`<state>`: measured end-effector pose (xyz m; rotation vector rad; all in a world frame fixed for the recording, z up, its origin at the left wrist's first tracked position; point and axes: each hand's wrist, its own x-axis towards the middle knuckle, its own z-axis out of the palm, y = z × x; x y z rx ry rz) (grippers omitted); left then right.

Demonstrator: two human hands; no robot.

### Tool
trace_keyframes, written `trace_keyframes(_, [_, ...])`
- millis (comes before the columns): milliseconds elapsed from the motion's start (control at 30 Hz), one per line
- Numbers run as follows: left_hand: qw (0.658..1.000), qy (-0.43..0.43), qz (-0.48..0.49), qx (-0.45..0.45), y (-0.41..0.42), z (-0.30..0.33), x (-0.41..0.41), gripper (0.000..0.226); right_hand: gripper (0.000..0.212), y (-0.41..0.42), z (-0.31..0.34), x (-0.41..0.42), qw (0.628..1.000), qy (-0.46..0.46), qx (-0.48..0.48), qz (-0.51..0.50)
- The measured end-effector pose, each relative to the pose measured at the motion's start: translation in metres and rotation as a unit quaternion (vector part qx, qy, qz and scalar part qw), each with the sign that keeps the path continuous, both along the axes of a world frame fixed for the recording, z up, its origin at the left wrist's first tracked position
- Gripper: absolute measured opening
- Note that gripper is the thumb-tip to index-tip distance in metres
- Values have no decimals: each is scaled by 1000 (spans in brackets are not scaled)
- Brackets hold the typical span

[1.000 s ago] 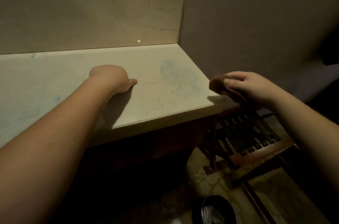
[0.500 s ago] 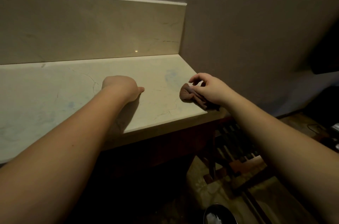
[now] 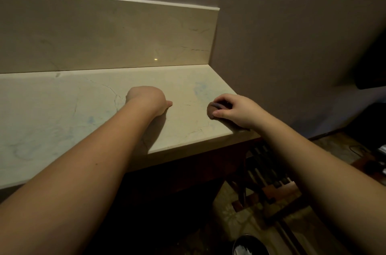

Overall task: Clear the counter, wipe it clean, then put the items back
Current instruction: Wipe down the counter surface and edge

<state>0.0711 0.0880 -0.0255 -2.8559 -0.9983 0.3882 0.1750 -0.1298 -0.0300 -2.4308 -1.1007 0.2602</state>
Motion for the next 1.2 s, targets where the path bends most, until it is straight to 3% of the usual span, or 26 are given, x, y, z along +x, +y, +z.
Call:
trace_keyframes(300, [1000, -17, 12, -12, 6, -10, 2, 70, 29, -2, -6, -47, 986, -75, -17, 150])
trace_keyframes(433, [1000, -14, 1, -12, 8, -13, 1, 72, 30, -21, 13, -27, 987, -76, -86, 114])
trace_keyframes(567, [999, -20, 23, -37, 8, -15, 0, 76, 26, 5, 13, -27, 993, -57, -65, 75])
trace_keyframes(733, [1000, -11, 15, -4, 3, -12, -1, 75, 27, 34, 2, -46, 986, -65, -49, 147])
trace_keyframes(1000, [999, -32, 4, 25, 1, -15, -7, 74, 25, -49, 20, -8, 986, -28, -110, 125])
trace_keyframes(1200, [999, -35, 19, 36, -6, -8, -5, 68, 29, 25, 7, -29, 967, -41, -63, 244])
